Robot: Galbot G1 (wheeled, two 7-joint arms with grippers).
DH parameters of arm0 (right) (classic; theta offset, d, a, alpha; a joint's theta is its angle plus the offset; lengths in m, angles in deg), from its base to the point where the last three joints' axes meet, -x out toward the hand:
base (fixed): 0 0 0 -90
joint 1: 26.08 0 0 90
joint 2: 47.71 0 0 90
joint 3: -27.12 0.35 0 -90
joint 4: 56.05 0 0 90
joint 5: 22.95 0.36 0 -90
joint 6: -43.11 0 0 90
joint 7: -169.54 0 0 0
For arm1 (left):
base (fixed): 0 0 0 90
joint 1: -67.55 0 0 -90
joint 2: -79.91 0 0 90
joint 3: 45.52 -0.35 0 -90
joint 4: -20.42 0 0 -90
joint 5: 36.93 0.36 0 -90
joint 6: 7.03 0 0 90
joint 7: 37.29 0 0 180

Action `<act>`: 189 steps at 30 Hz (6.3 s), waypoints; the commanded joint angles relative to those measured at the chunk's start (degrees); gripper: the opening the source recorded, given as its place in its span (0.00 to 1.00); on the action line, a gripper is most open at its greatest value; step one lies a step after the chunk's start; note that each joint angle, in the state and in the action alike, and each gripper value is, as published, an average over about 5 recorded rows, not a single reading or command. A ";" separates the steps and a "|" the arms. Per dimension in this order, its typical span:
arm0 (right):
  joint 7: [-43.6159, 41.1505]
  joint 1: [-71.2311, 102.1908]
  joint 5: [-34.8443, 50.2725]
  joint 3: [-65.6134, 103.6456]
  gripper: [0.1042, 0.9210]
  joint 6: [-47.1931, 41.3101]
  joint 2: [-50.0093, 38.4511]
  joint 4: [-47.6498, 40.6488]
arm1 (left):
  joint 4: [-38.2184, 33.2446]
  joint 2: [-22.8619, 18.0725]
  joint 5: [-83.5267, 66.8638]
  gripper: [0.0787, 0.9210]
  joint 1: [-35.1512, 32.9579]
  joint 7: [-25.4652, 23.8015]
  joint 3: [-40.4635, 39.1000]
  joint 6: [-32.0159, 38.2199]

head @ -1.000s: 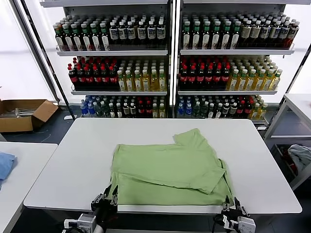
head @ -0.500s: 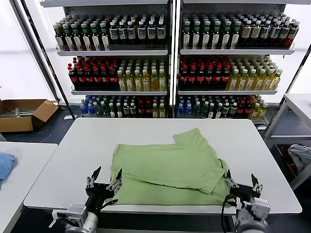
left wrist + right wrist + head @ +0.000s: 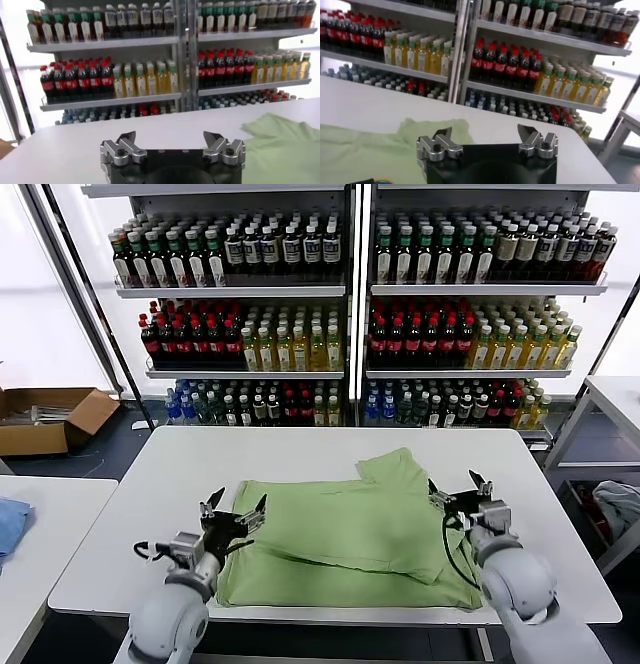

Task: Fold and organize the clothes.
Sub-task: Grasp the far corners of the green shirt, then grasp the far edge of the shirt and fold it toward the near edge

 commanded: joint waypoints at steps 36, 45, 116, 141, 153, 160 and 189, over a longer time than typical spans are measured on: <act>-3.77 -23.07 -2.21 -2.38 0.88 2.34 17.11 -38.38 | 23.58 -0.22 -2.89 0.88 16.14 -0.53 -4.12 -2.16; -3.41 -21.40 -2.40 -1.86 0.88 2.06 16.27 -36.20 | 22.63 -0.50 -2.85 0.88 15.31 -0.54 -3.91 -2.25; 6.30 12.05 -0.80 5.97 0.00 3.18 10.02 13.10 | 1.02 -0.37 0.48 0.01 -3.86 -3.21 1.27 8.88; 9.65 33.99 -3.49 13.65 0.00 4.41 13.14 23.26 | -3.48 -2.81 7.80 0.01 -15.55 -3.41 2.16 9.90; 9.25 34.75 -5.98 9.97 0.00 5.71 13.19 19.58 | -1.40 -3.45 9.99 0.02 -15.86 -3.79 2.43 9.97; 9.73 33.92 -7.27 8.95 0.07 6.02 13.96 17.52 | -2.00 -3.66 12.34 0.20 -16.43 -4.10 2.15 9.99; 9.89 37.45 -4.34 12.11 0.88 7.31 11.96 36.77 | -10.66 -7.39 6.01 0.88 -19.97 4.43 4.39 1.87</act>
